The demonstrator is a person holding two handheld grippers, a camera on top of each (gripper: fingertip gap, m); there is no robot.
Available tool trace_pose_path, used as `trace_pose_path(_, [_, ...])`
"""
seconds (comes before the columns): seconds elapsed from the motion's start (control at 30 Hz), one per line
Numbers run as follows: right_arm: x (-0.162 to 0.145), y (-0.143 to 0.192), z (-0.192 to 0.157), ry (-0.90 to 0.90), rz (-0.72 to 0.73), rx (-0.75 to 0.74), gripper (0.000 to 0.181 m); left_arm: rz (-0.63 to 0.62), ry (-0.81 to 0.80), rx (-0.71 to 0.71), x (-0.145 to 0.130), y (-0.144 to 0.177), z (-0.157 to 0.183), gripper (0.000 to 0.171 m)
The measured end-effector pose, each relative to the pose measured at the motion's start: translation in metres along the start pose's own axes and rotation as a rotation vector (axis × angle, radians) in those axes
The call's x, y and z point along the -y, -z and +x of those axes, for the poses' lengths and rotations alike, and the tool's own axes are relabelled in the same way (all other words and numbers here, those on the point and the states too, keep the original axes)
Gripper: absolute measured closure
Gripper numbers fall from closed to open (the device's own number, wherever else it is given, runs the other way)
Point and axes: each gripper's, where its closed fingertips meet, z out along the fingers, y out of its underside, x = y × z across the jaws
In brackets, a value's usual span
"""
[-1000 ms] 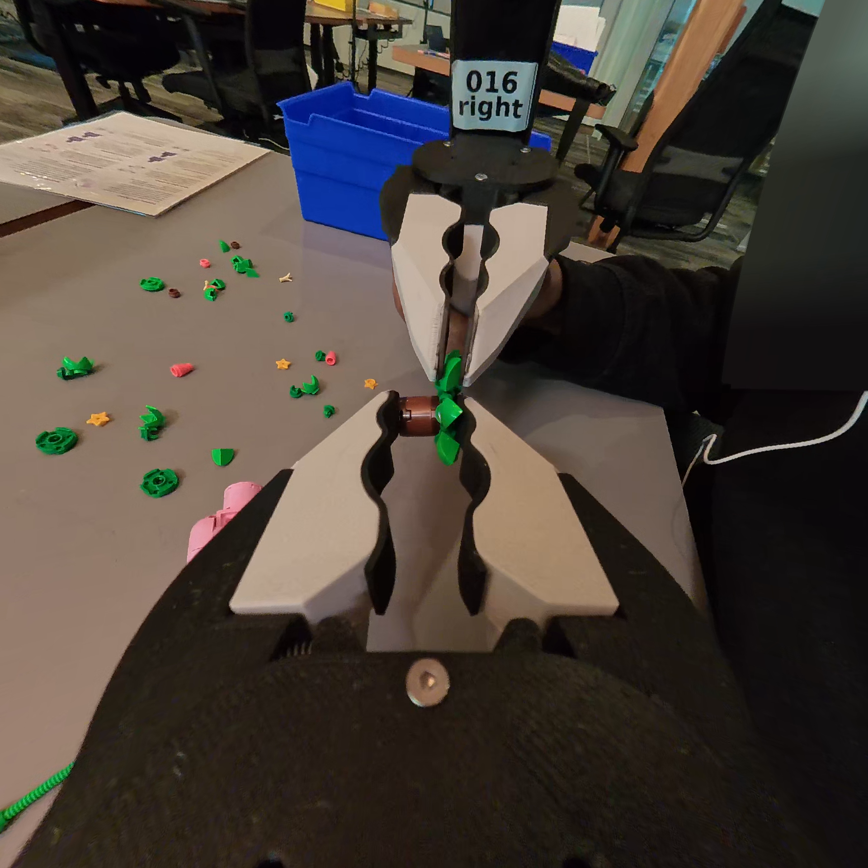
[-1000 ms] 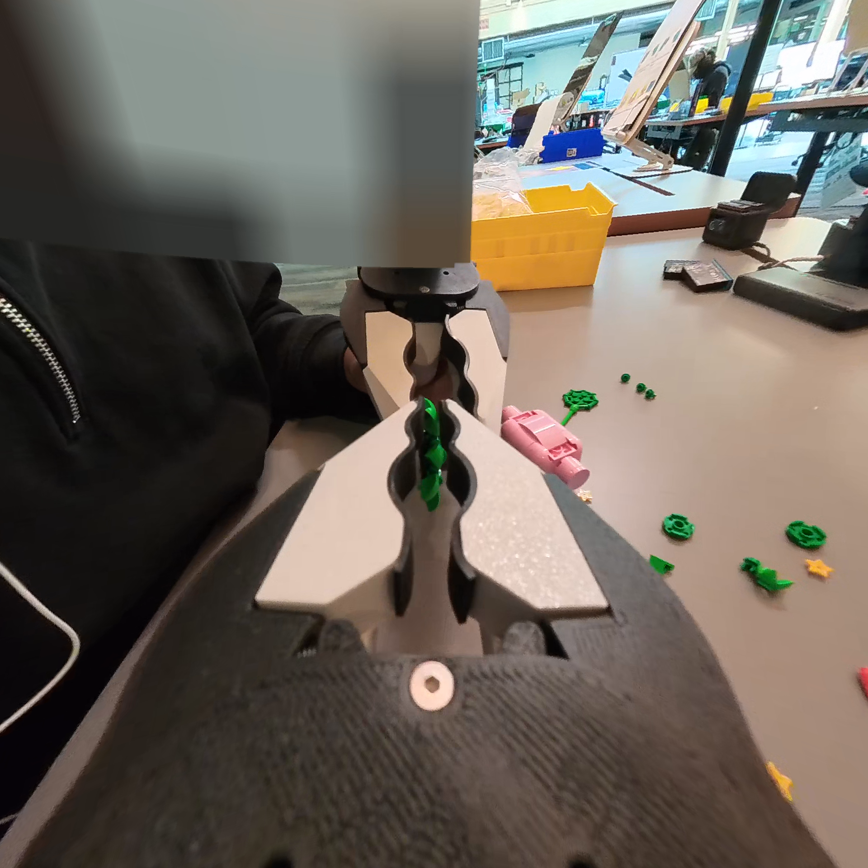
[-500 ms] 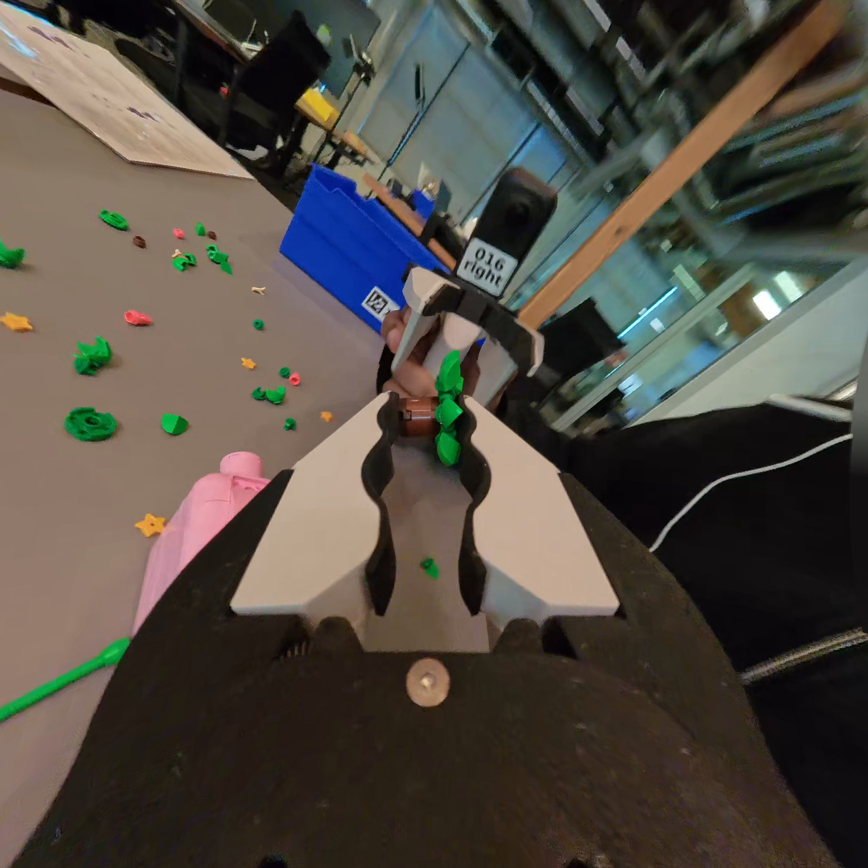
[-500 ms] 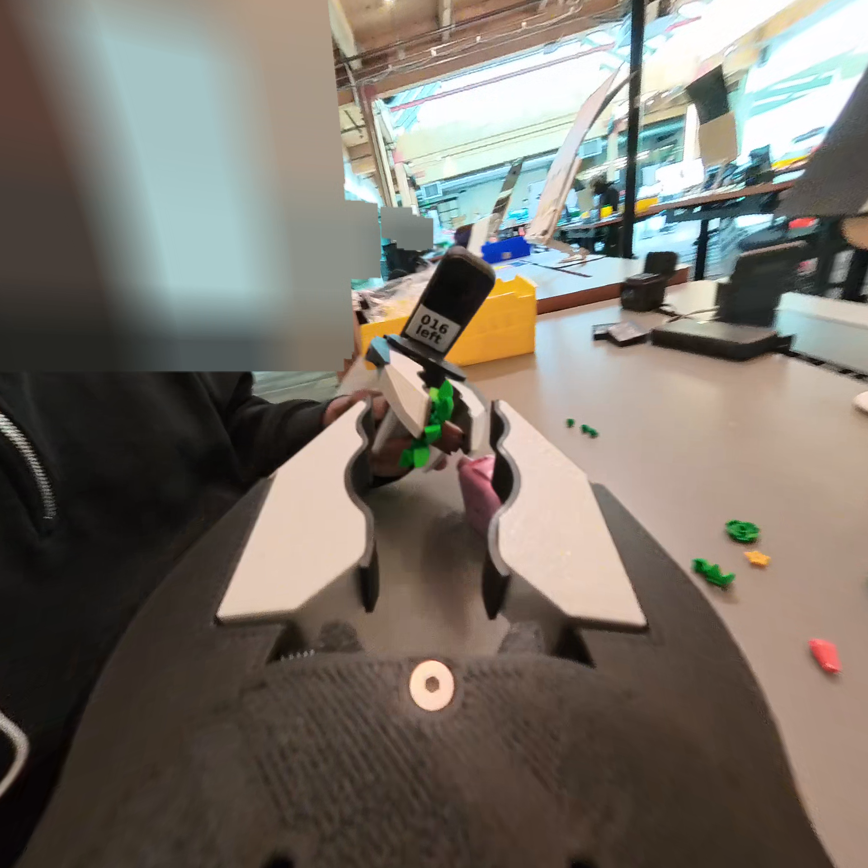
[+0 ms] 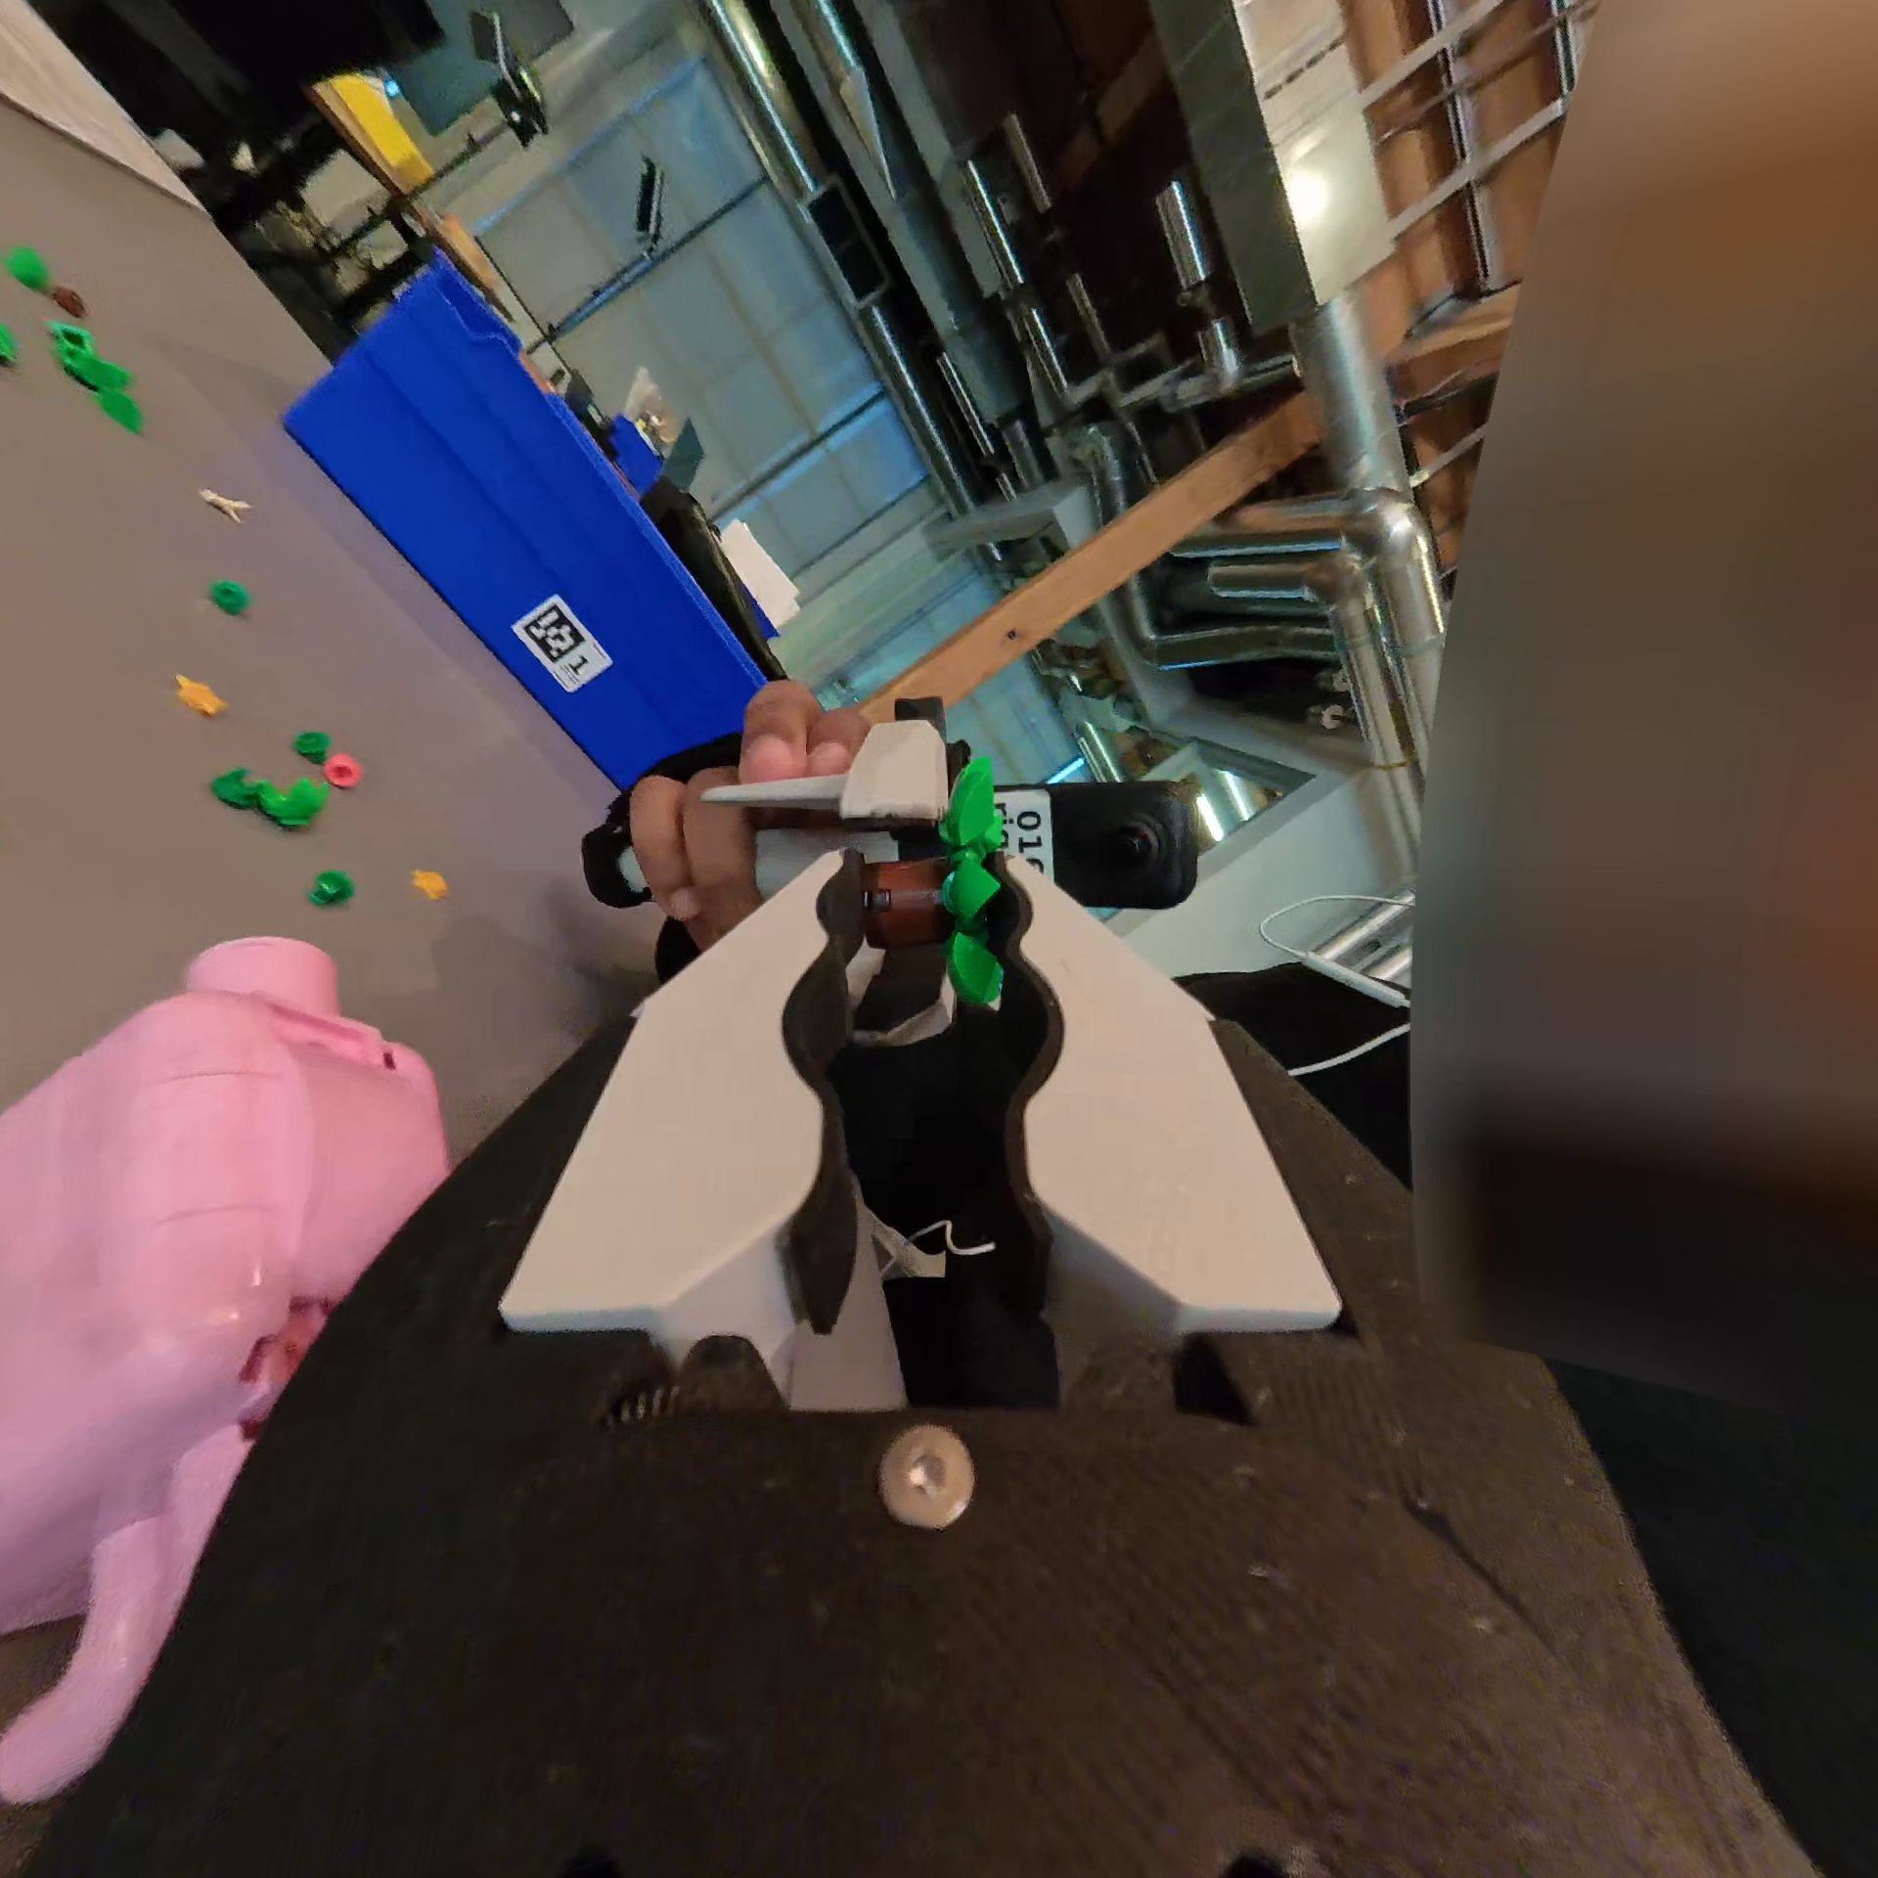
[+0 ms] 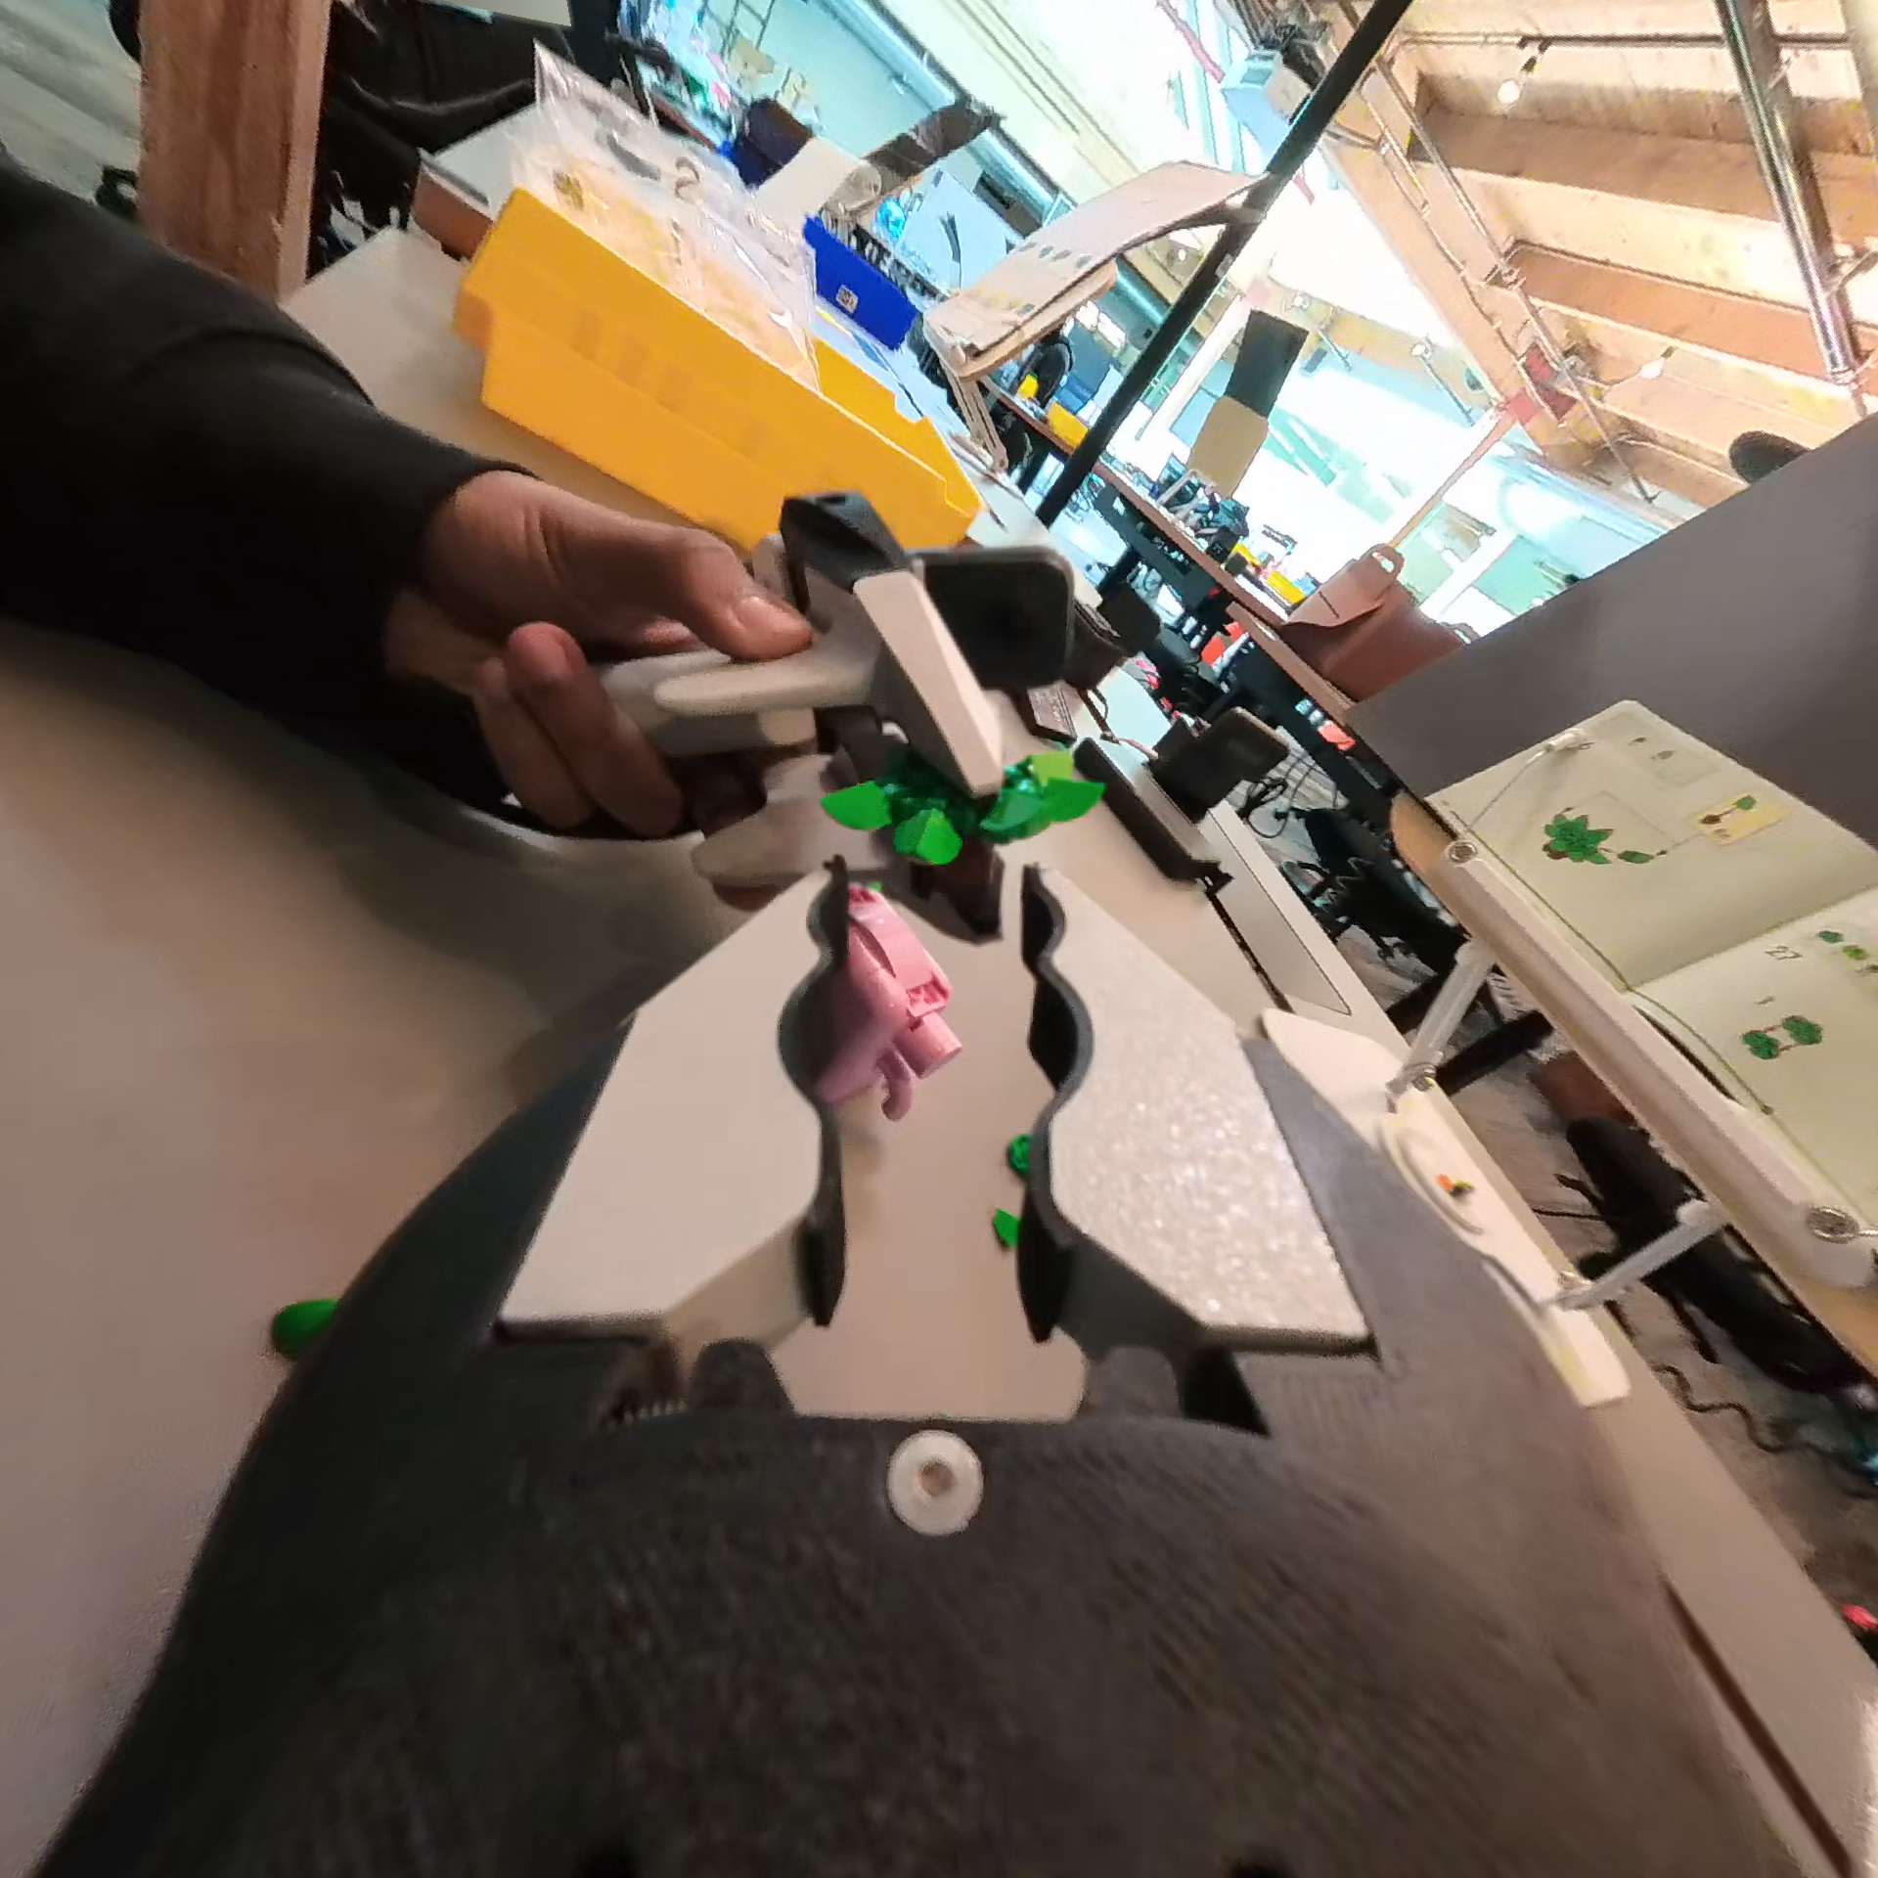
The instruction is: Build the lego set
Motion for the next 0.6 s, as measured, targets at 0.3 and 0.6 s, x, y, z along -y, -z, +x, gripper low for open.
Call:
trace_pose_path(0.3, [0.013,0.005,0.000,-0.077,0.074,0.028,0.167,-0.020,0.051,-0.088,-0.005,-0.005,0.009,0.152])
trace_pose_path(0.6, [0.020,0.026,0.039,-0.549,0.239,0.068,0.167,0.086,-0.167,0.015,0.019,0.010,0.012,0.127])
